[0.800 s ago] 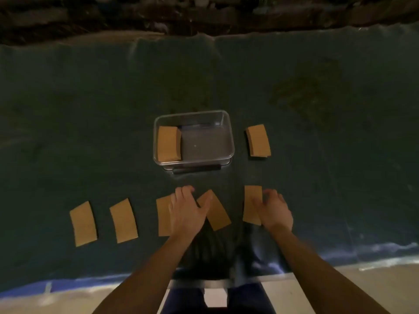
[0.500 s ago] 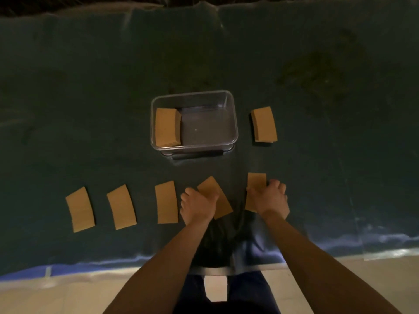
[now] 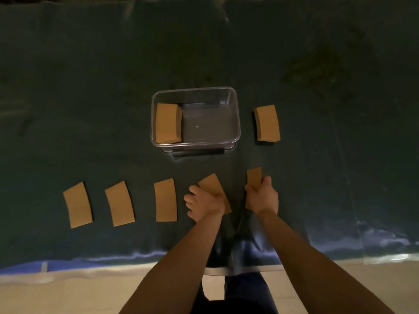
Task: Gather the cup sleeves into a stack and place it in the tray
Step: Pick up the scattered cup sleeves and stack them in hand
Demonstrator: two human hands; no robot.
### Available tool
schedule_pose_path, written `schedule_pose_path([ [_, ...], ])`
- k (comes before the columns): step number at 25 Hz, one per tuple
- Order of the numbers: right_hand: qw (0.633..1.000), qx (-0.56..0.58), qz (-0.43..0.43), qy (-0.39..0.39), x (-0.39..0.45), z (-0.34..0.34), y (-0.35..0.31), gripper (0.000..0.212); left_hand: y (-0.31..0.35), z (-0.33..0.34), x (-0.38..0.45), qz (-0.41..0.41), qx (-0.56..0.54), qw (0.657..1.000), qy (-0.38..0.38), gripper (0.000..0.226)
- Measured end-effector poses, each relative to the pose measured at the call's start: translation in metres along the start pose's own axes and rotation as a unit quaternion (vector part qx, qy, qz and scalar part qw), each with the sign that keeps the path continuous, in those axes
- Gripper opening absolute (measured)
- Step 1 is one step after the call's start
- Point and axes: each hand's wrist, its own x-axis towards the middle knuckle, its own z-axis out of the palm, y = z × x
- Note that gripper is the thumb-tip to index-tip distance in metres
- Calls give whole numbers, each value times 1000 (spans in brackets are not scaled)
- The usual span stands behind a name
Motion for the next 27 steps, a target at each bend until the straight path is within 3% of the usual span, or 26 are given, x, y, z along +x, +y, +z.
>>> schedule_pose_path([
  [4, 986, 159, 1, -57, -3, 3, -11, 13, -5, -13, 6, 25, -133, 988, -74, 35],
  [7, 959, 252, 19, -129, -7, 5, -25, 26, -22, -53, 25, 59, -152, 985, -46, 26],
  [12, 951, 241, 38, -188, -15, 20, -38, 20, -68, -114, 65, 26, -46, 998, 19, 48],
  [17, 959, 194, 29, -204, -28, 39, -37, 19, -70, -111, 61, 43, 15, 998, 34, 32],
  [25, 968, 174, 21, -178, -37, 37, -35, 13, -69, -97, 48, 39, 27, 999, -16, 54],
  [27, 967, 181, 13, -181, -40, 40, -39, 13, -75, -108, 51, 55, -58, 996, -37, 57],
])
